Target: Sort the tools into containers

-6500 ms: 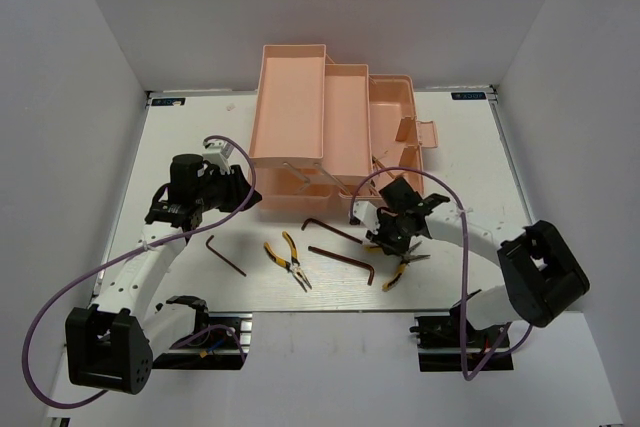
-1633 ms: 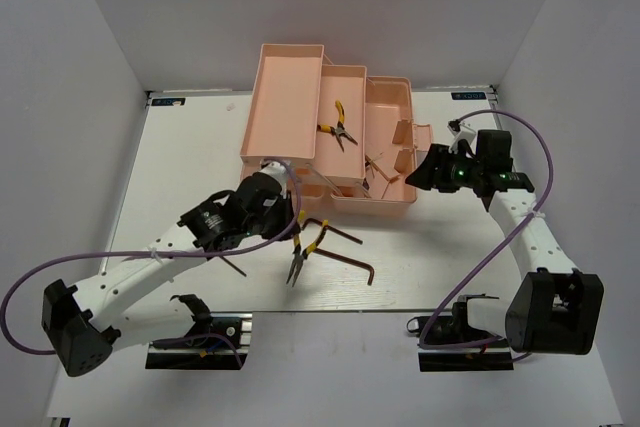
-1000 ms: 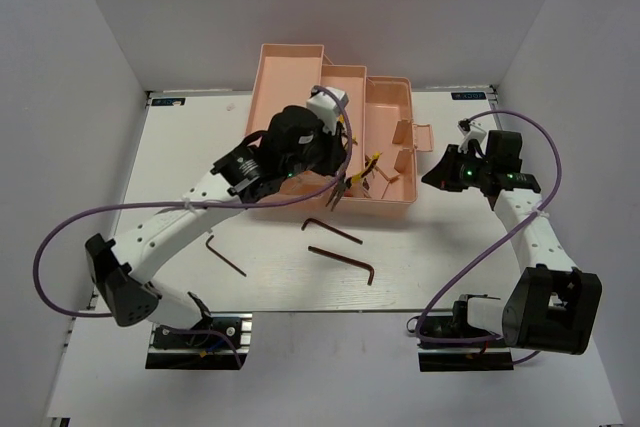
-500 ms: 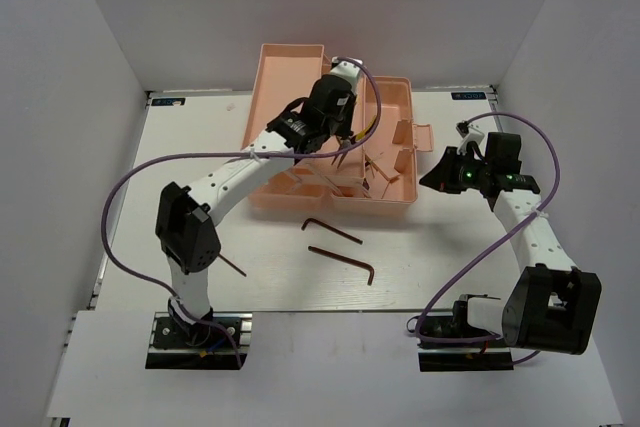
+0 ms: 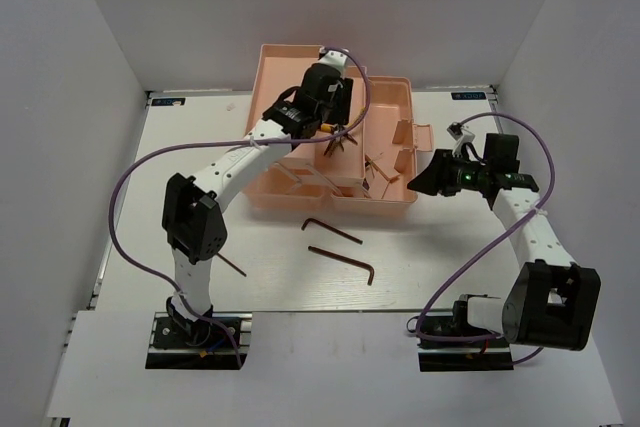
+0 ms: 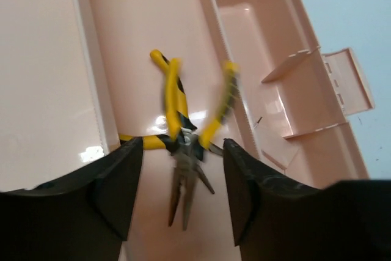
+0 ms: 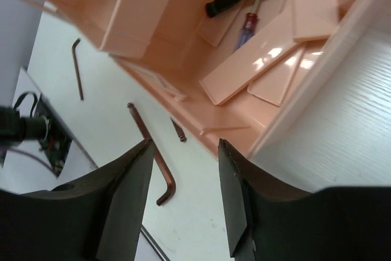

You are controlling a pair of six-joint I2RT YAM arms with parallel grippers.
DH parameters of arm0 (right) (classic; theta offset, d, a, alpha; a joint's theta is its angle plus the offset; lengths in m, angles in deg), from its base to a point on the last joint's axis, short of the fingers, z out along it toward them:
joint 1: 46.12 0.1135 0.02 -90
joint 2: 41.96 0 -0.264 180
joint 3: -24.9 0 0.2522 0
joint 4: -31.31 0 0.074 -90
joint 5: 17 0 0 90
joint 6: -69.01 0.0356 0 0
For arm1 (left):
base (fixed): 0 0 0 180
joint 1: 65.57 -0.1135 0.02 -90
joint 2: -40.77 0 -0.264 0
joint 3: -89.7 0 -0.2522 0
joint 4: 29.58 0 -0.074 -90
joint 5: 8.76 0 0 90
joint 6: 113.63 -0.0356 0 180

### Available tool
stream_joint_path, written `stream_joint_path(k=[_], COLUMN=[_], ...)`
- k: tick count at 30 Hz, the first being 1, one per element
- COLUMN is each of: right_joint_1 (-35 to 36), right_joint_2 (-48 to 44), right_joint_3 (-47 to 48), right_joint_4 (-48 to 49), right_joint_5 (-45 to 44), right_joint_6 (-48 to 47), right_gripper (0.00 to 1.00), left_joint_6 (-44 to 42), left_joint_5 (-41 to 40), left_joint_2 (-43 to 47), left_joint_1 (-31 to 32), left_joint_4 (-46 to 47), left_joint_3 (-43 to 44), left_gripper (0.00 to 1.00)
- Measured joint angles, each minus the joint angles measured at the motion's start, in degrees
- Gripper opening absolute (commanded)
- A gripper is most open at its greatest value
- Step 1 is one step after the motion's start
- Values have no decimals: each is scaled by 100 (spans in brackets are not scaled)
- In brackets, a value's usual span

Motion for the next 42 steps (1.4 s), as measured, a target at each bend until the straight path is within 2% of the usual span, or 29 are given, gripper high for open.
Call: stream_joint_path(k=[2, 3, 5, 6, 8, 9, 12, 13, 16, 18, 19, 22, 25, 26, 27, 28, 30, 34, 42], right_joint_1=[35, 66, 149, 234, 455, 616, 1110, 1309, 2035, 2605, 2857, 3705, 4240, 4385, 4531, 4642, 4857, 5198, 5694], right_joint_2=[39, 42, 42, 42, 42, 39, 26, 13, -92, -94, -59, 260, 595, 669, 737, 798, 905, 1176, 1659], right_joint_3=[0, 0, 0, 0, 0, 2, 0, -9, -155, -289, -343, -422, -437, -448, -450, -450, -450, -450, -444], right_joint_4=[-70, -114, -173, -210, -323, -396, -627, -664, -691, -664, -645, -568, -433, -391, -361, -319, -238, -122, -92], right_joint_5=[299, 417, 623, 691, 802, 824, 754, 667, 254, -133, -341, -1075, -1744, -1934, -2138, -2330, -2632, -3058, -3451], right_joint_6=[-205, -291, -529, -651, -988, -1145, -1698, -1882, -2356, -2566, -2647, -2876, -2955, -2966, -2973, -2975, -2983, -2990, -3010], right_gripper=[53, 51, 42, 33, 25, 15, 0, 0, 2, 13, 24, 31, 35, 35, 36, 36, 41, 42, 44], left_joint_6=[-48, -94, -164, -199, -267, -293, -280, -262, -61, 243, 411, 1248, 2015, 2267, 2446, 2653, 2970, 3521, 4046], left_joint_5=[114, 177, 271, 341, 501, 581, 761, 769, 553, 271, 129, -348, -619, -654, -682, -710, -765, -872, -844], left_joint_2=[2, 2, 2, 15, 155, 297, 1344, 1895, 3805, 5038, 5541, 6752, 7038, 7038, 7020, 7007, 7040, 7090, 6857], left_joint_1=[2, 15, 44, 55, 87, 101, 129, 140, 162, 157, 157, 153, 153, 153, 153, 153, 153, 107, 87], left_joint_4=[-4, -26, -162, -208, -256, -229, -70, 24, 46, 0, -98, -610, -1224, -1440, -1615, -1799, -2076, -2374, -2291], left_joint_3=[9, 22, 153, 234, 282, 195, -837, -1405, -3010, -3856, -4197, -5093, -5864, -6148, -6360, -6572, -6870, -7099, -7493], left_gripper=[74, 74, 74, 74, 72, 51, 6, 0, 0, 20, 44, 65, 69, 75, 75, 82, 89, 91, 92])
